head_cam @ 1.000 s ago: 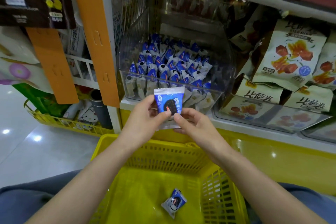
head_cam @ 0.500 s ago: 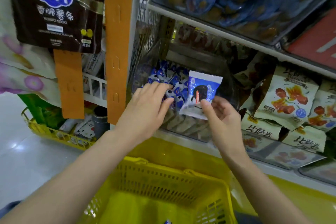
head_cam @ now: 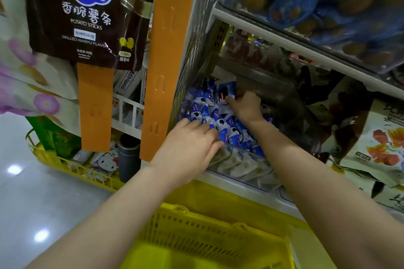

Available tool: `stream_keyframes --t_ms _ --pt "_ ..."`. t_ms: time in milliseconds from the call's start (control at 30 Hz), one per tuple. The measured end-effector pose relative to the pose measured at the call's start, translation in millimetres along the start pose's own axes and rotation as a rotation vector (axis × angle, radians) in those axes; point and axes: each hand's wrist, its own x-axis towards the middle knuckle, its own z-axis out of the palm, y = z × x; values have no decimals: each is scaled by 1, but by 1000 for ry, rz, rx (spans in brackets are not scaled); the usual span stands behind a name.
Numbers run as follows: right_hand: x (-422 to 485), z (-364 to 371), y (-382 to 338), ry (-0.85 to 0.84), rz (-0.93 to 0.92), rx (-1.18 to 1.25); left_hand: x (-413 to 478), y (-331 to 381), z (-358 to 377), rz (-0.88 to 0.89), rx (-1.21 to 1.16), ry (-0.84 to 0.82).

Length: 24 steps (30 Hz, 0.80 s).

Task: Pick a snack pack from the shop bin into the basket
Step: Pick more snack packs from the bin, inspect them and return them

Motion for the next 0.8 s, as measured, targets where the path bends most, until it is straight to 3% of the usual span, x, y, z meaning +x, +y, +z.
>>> stream_keyframes --t_ms 333,533,733,800 --pt "15 3 -7 -201 -50 -335 -1 1 2 -4 4 68" --pt "21 11 -9 -259 -81 -335 0 1 5 8 18 138" --pt "16 0 0 -421 -185 -361 0 1 8 17 29 186" --pt "16 -6 2 -345 -223 -309 1 1 8 14 28 199"
